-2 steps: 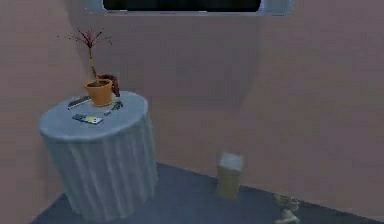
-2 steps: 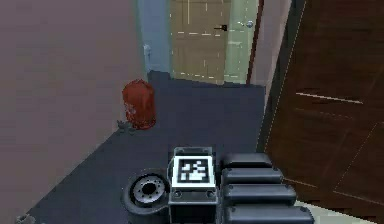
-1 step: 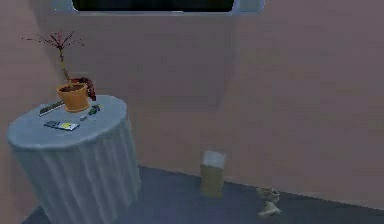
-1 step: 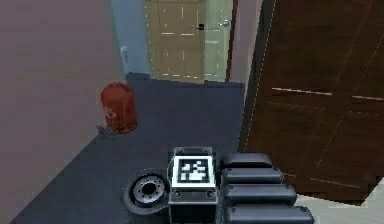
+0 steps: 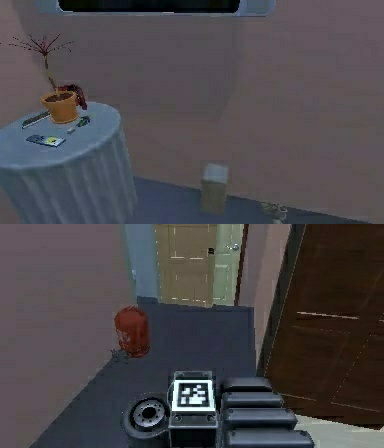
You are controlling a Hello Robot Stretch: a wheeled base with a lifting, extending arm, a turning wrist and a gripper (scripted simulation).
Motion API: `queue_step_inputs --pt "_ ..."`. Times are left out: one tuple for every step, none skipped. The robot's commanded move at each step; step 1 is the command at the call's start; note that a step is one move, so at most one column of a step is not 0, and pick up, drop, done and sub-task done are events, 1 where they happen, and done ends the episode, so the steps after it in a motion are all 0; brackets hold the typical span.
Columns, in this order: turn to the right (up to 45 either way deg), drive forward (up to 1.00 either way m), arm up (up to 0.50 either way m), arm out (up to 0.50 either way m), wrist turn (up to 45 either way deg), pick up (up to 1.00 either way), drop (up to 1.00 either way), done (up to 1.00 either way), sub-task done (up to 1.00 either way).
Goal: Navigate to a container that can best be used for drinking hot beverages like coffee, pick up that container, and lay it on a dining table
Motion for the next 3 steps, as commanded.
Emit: queue_step_inputs --pt "-45.0 0.0 0.0 0.0 0.0 0.0 0.0 0.0 0.0" --pt "-15.0 0.0 0.0 0.0 0.0 0.0 0.0 0.0 0.0" --pt "0.0 0.35 0.0 0.0 0.0 0.0 0.0 0.0 0.0"
